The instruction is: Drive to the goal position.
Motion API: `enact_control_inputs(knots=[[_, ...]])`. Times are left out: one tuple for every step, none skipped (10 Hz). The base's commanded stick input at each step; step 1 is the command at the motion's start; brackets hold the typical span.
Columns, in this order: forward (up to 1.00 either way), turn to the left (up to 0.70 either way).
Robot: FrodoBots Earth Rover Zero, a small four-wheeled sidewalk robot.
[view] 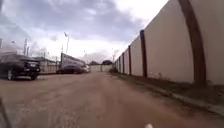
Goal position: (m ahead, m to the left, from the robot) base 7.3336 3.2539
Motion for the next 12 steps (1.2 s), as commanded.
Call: enact_control_inputs(knots=[[0.7, 0.0], [0.7, 0.0], [0.7, 0.0], [0.7, 0.0], [0.7, 0.0], [0.7, 0.0], [0.7, 0.0], [0.7, 0.0], [0.7, 0.0], [0.7, 0.0], [0.7, 0.0], [0.7, 0.0]])
